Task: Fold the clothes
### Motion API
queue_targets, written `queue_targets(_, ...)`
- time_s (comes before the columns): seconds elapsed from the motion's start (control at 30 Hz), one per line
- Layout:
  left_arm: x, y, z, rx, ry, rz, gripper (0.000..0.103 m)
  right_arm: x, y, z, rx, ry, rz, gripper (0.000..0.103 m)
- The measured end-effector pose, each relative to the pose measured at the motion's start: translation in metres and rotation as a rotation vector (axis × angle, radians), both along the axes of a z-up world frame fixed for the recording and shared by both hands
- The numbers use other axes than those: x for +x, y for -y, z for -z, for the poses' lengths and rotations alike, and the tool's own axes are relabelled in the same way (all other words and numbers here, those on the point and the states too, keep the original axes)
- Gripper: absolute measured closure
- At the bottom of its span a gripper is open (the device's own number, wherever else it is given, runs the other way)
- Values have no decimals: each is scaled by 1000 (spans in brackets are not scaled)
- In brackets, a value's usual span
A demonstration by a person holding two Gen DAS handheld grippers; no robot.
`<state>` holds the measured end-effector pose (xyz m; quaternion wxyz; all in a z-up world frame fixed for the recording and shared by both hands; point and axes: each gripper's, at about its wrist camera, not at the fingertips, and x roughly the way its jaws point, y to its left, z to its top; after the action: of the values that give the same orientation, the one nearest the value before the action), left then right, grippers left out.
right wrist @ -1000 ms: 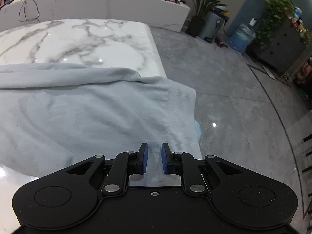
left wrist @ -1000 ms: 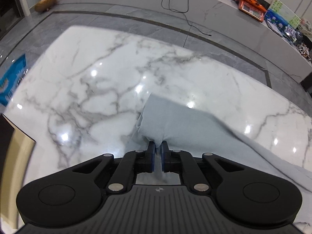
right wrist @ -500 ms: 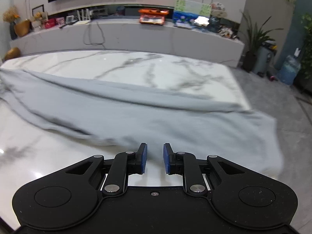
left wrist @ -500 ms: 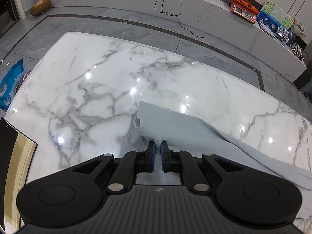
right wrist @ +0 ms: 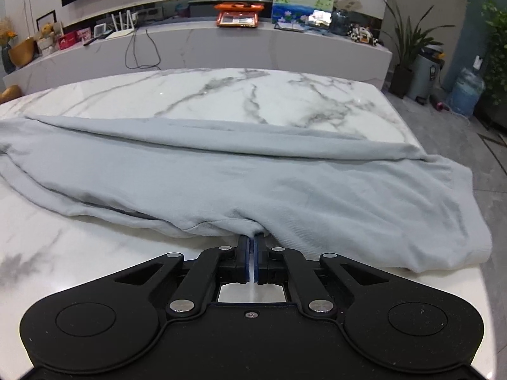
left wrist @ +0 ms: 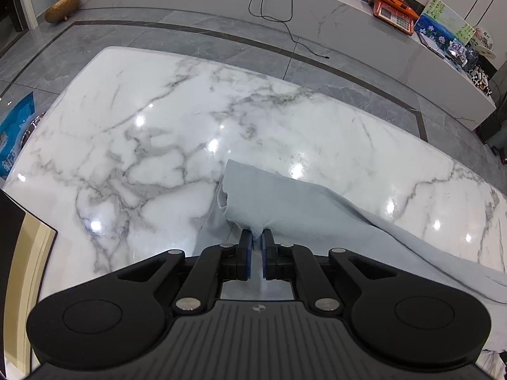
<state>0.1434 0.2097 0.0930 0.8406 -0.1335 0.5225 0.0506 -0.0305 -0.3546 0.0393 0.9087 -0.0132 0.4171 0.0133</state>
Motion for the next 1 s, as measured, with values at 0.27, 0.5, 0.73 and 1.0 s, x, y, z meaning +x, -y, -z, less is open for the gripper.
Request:
queue_targets(0.27,-17,9,1,19,-86,50,98,-9,31,-34,-9,-72,29,103)
queue_targets(0.5,-54,13,4,-10,-123,79,98,-16,36,-17,-4,-89,62,103)
queue_targets(0.73,-83,6,-28,-59,-73,75,98,-18,43,-22,-13,-59,104,103)
queue_targets(1.0,-141,15,-36,-140,-94,159,98,-25,54,-18,-18,-57,145,103)
